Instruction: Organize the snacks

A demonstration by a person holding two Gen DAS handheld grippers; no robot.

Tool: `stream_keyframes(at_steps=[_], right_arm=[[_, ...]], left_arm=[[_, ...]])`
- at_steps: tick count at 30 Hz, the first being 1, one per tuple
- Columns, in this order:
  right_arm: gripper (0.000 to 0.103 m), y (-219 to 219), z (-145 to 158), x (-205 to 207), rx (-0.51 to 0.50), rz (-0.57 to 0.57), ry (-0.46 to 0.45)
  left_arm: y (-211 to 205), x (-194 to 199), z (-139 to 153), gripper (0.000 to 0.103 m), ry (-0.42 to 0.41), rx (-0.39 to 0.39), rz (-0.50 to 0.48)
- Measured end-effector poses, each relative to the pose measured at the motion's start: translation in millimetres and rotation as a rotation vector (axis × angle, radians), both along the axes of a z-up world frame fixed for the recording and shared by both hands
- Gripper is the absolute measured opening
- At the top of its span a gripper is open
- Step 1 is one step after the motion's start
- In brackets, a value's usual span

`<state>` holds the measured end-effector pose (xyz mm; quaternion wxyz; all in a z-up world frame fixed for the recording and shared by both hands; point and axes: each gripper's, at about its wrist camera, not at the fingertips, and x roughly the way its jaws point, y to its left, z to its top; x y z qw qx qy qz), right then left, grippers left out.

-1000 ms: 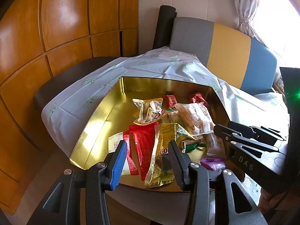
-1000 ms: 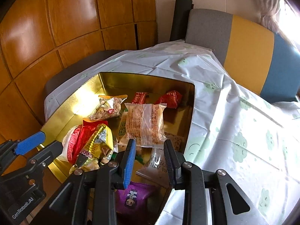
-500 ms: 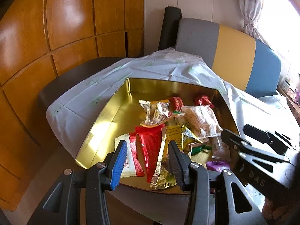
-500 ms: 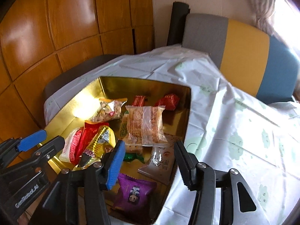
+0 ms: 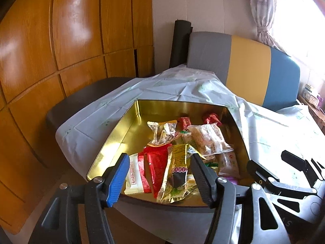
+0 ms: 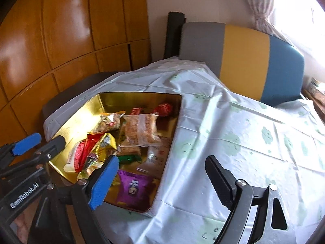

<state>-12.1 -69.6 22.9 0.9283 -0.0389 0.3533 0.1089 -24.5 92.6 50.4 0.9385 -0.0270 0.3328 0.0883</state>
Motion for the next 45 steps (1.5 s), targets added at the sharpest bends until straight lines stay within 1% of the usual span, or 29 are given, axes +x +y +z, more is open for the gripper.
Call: stream_keyframes(at_steps=[5,18,45], right_arm=[[0.089,-7.6,0.8,-5.0,-0.004,-0.028,-0.011],[0.09,-6.2,0.2,-10.3,-0.027,-0.027,-0.027],[0.091,-6.1,-0.9,-11.2,-0.023,-0.026,-0.024]], left_arm=[[-5.3,-4.3,2.9,0.063,-0.022,0.041,0.027],[-4.8,-6.3,2.3,0.063,-0.021,0.04,0.048],[-0.2,-5.5,2.8,0.063,-0.027,0.049,0.079]])
